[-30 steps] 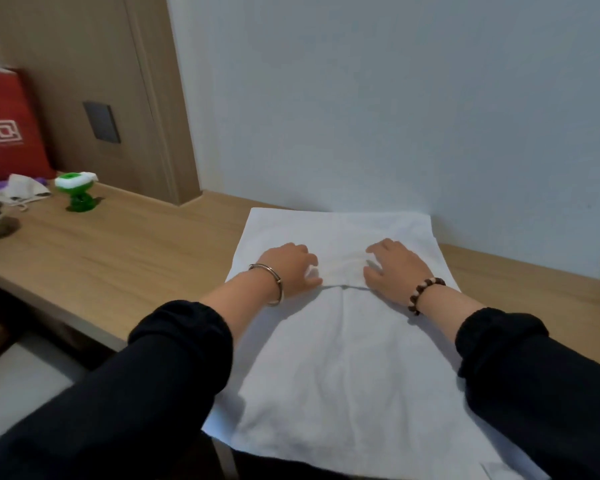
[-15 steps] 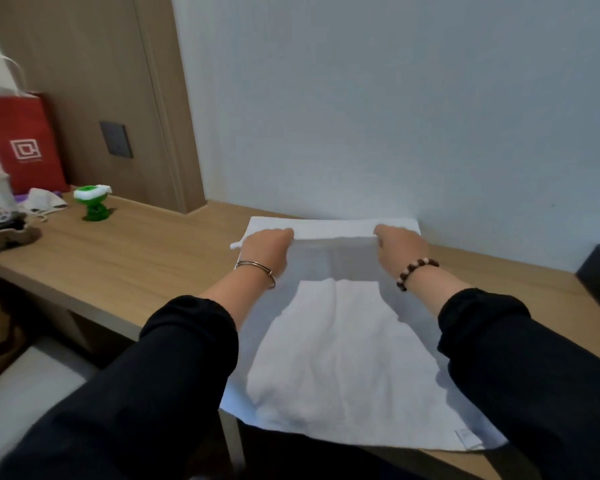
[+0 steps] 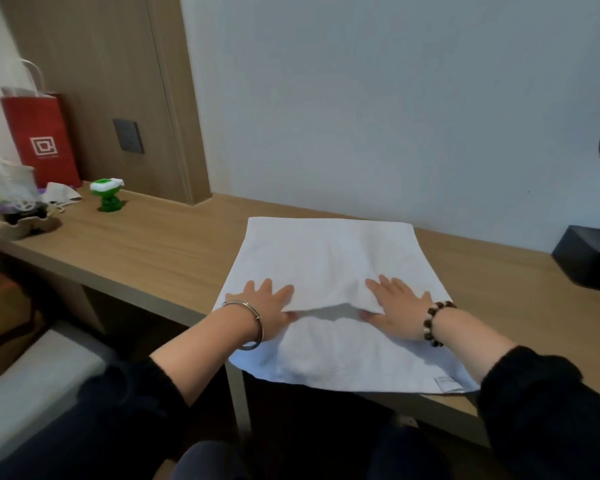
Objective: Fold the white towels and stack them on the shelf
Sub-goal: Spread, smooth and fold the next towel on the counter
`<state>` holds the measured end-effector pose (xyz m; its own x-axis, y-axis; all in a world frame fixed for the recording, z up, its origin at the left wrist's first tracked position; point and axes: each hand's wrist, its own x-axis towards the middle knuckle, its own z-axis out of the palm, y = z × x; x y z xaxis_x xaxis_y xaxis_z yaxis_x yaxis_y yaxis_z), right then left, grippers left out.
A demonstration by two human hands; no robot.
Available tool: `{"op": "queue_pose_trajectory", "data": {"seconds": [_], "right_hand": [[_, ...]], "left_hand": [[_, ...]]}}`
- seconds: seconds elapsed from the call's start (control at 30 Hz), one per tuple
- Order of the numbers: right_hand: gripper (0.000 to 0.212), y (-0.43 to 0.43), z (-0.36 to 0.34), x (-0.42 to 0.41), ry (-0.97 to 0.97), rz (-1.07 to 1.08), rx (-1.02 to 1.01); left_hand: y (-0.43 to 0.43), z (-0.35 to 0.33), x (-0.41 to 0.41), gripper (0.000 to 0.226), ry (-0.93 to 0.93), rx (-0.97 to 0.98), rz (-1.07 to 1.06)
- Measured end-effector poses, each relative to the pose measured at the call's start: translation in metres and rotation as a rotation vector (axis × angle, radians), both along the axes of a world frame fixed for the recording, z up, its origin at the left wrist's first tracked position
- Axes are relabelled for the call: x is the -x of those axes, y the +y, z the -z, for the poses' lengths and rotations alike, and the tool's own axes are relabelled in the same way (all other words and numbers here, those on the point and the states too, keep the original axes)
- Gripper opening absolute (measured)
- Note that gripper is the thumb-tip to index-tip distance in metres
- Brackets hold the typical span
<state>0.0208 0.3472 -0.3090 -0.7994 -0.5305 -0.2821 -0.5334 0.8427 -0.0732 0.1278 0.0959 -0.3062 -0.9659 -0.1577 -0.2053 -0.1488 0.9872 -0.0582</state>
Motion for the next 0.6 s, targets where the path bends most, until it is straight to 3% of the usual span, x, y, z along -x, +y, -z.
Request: {"op": "queue_pose_trajectory", "data": {"seconds": [0.13, 0.43, 0.6], "right_hand": [[0.074, -0.007, 0.012, 0.032, 0.078, 0.060, 0.018], [0.067, -0.031, 0.015, 0.087, 0.186, 0.121, 0.062], [0.065, -0.034, 0.018, 0.099, 0.184, 0.141, 0.100]], "left_hand": [[-0.008, 0.015, 0.028, 0.062, 0.085, -0.026, -0.034], [-0.035, 0.017, 0.102, 0.062, 0.151, -0.018, -0.044], [-0.034, 0.017, 0.106, 0.063, 0.222, 0.026, -0.202]]}}
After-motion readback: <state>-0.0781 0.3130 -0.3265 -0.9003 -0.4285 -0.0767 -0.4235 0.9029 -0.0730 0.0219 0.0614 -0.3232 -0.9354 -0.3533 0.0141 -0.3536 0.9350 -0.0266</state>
